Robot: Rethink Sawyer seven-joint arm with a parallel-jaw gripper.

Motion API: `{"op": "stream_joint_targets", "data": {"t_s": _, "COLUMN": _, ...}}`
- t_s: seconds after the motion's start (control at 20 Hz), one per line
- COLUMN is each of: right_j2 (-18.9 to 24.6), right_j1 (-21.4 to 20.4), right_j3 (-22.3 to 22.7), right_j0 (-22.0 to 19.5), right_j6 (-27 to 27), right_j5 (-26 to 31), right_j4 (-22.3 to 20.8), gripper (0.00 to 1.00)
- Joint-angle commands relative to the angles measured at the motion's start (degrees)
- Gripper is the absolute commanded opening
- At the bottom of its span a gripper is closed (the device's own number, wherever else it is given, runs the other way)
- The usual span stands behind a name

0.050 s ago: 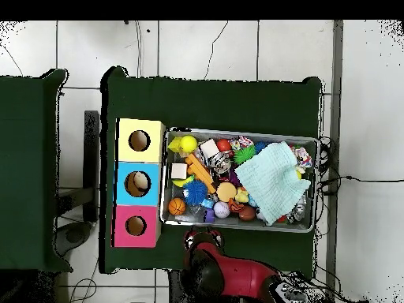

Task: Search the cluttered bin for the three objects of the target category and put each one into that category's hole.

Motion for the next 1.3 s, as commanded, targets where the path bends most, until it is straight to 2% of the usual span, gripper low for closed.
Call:
{"op": "stream_joint_targets", "data": {"t_s": 0.05, "right_j2": 2.2, "right_j1": 8.2, "right_j3": -13.0, "right_j0": 0.5, "right_j6": 9.5, "right_j5": -7.5, "right_j4": 1.0, "gripper": 1.00}}
{"op": "stream_joint_targets", "data": {"t_s": 0.2, "right_j2": 1.8, "right_j1": 8.0, "right_j3": -13.8, "right_j0": 1.6, "right_j6": 9.6, "right_j5": -7.2, "right_j4": 2.2, "gripper": 1.00}}
{"op": "stream_joint_targets", "data": {"t_s": 0.35, "right_j2": 2.5, "right_j1": 5.7, "right_j3": -13.7, "right_j0": 1.8, "right_j6": 10.7, "right_j5": -2.2, "right_j4": 5.5, "gripper": 1.00}}
{"op": "stream_joint_targets", "data": {"t_s": 0.5, "right_j2": 2.4, "right_j1": 3.9, "right_j3": -13.7, "right_j0": 2.3, "right_j6": 10.8, "right_j5": 0.5, "right_j4": 7.1, "gripper": 1.00}}
{"op": "stream_joint_targets", "data": {"t_s": 0.85, "right_j2": 2.3, "right_j1": 4.9, "right_j3": -14.1, "right_j0": 2.3, "right_j6": 11.0, "right_j5": -1.7, "right_j4": 7.6, "gripper": 1.00}}
{"op": "stream_joint_targets", "data": {"t_s": 1.3, "right_j2": 0.7, "right_j1": 0.2, "right_j3": -14.9, "right_j0": 4.8, "right_j6": 9.2, "right_j5": 8.0, "right_j4": 11.7, "gripper": 1.00}}
